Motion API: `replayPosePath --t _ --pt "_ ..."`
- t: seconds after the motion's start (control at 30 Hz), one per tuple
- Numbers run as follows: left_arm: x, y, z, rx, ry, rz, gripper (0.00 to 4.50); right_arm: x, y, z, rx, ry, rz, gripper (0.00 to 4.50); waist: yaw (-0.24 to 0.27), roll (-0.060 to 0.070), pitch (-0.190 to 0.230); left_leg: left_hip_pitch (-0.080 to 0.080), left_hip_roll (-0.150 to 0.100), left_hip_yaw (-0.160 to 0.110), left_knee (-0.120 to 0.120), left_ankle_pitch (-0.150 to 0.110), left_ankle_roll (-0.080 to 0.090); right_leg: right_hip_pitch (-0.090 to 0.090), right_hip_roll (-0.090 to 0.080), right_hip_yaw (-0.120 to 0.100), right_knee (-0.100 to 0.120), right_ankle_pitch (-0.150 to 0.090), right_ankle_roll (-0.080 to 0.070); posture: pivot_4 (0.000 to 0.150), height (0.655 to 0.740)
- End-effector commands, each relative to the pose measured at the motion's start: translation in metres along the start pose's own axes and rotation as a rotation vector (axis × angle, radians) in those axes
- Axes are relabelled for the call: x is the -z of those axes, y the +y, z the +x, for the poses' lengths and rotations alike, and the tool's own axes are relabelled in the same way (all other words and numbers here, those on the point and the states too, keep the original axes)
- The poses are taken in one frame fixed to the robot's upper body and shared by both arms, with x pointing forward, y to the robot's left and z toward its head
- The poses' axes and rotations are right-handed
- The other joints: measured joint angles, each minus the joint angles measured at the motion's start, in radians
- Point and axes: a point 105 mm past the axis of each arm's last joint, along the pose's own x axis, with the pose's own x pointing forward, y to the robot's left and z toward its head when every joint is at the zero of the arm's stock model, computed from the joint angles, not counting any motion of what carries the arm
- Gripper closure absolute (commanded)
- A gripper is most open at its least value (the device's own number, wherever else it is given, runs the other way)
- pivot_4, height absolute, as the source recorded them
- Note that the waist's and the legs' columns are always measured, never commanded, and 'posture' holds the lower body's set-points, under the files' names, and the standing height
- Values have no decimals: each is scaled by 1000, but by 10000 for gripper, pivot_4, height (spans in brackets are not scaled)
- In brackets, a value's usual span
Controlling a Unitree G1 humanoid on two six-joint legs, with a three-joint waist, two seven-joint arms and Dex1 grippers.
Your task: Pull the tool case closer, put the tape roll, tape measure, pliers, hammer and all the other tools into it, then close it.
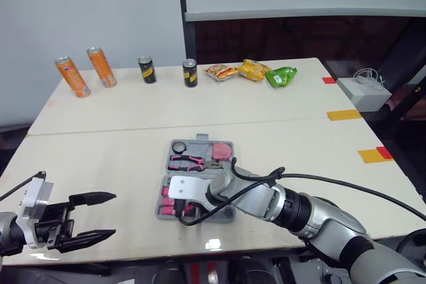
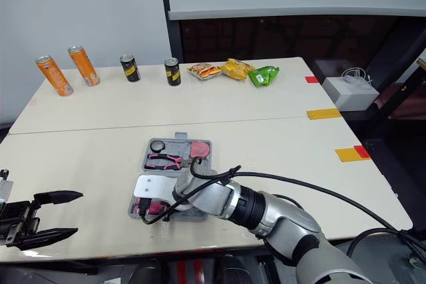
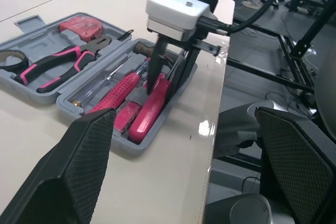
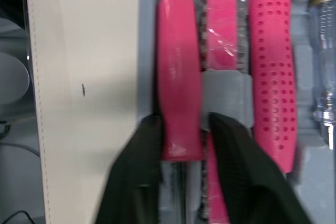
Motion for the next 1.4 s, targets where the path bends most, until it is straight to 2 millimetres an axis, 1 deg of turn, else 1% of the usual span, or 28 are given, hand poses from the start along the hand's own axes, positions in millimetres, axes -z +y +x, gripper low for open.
replayPosePath --t 0.03,0.07,0.17,0.23,0.33,0.37,0.43,0.5,0.57,0.63,0.67,0.8,0.83,0.97,1.03,1.13,1.2,1.27,1.3,1.33,1.37,1.4 --pt "-9 -8 0 62 -14 34 0 -5 7 -2 -42 -50 19 17317 1 -1 0 0 0 0 0 0 0 0 0 0 0 0 0 1500 7400" --pt "-9 -8 1 62 -14 35 0 -6 6 -6 -47 -79 30 14521 2 -1 0 0 0 0 0 0 0 0 0 0 -1 0 0 1500 7400" --pt "-11 -7 2 59 -18 34 0 -14 7 -25 -83 -211 78 14521 4 -1 0 -1 0 0 0 -1 -1 0 0 0 -1 0 1 1500 7400" --pt "-12 -6 4 54 -25 35 0 -17 6 -37 -99 -333 69 14521 8 -1 0 -1 0 0 0 -1 -1 0 0 0 -1 0 1 1500 7400" --pt "-13 -5 7 52 -36 35 0 -14 2 -45 -80 -487 50 14521 11 -2 -1 -1 0 0 0 -1 -1 0 0 0 -1 0 1 1500 7400" --pt "-13 -5 8 50 -41 36 0 -11 0 -46 -72 -532 74 14521 11 -3 -1 -1 0 0 0 -1 -1 0 0 0 -1 -1 1 1500 7400" --pt "-13 -4 11 48 -49 38 0 -3 1 -48 -60 -605 68 14521 11 -2 -1 -1 0 0 0 -1 0 0 0 0 -1 -1 0 1500 7400" --pt "-13 -4 14 48 -60 41 0 3 -4 -48 -36 -689 121 14521 10 -3 -1 -1 0 0 0 -1 0 0 0 0 -1 -1 0 1500 7400" --pt "-14 -3 18 47 -69 45 0 10 -10 -44 -3 -736 160 19770 5 -3 -1 -2 0 0 0 -1 0 0 0 0 -1 -1 0 1500 7400" --pt "-14 -3 20 48 -75 47 0 17 -8 -37 -5 -735 150 26327 1 -3 -1 -2 0 0 0 0 0 0 0 0 -1 0 -1 1500 7400" --pt "-14 -2 22 48 -77 48 0 18 -7 -34 -7 -741 150 29147 1 -3 -1 -2 0 0 0 0 0 0 0 0 -1 0 -1 1500 7400" --pt "-14 -1 24 47 -82 53 0 21 -8 -23 0 -737 136 43012 0 -3 -1 -2 0 0 0 0 0 1 0 0 -1 0 -1 1500 7400" --pt "-14 -2 25 45 -83 53 0 21 -8 -21 1 -736 130 44681 1 -3 -1 -2 0 0 0 0 0 1 0 0 -1 0 -1 1500 7400" --pt "-13 -2 25 40 -85 54 0 20 -6 -15 -12 -723 106 44681 1 -3 -1 -3 0 0 0 0 0 1 0 -1 -2 0 -1 1500 7400" --pt "-13 -2 25 37 -85 53 0 23 -1 -10 -33 -694 74 44681 2 -3 -1 -3 0 0 0 0 0 0 0 -1 -2 0 -1 1500 7400" --pt "-12 -2 25 31 -86 49 0 40 8 9 -74 -567 13 44681 1 -4 -1 -3 0 0 0 0 0 1 0 -1 -2 0 -1 1500 7400" --pt "-11 -3 26 28 -87 46 0 65 10 27 -85 -428 21 44681 0 -4 -1 -3 0 0 0 0 0 1 0 -1 -2 0 -1 1500 7400" --pt "-10 -3 27 27 -87 43 0 79 13 35 -98 -364 22 44681 -3 -4 -4 -2 0 0 0 0 0 2 0 0 -2 0 -1 1500 7400" --pt "-9 -4 27 27 -87 41 0 82 13 35 -99 -360 25 44681 -1 -4 -7 -1 0 0 0 0 0 3 0 -1 -2 -1 -1 1500 7400" --pt "-8 -4 27 25 -87 38 0 80 12 31 -88 -386 27 44681 0 -4 -8 0 0 0 0 0 0 4 0 -1 -2 -1 -2 1500 7400" --pt "-6 -4 27 23 -89 33 0 75 10 26 -76 -429 35 44681 1 -4 -8 1 0 0 0 0 0 5 0 -1 -2 -1 -2 1500 7400" --pt "-5 -4 27 18 -92 28 0 65 6 17 -48 -505 36 44681 3 -4 -8 1 0 0 0 0 0 5 0 -1 -2 -1 -1 1500 7400"
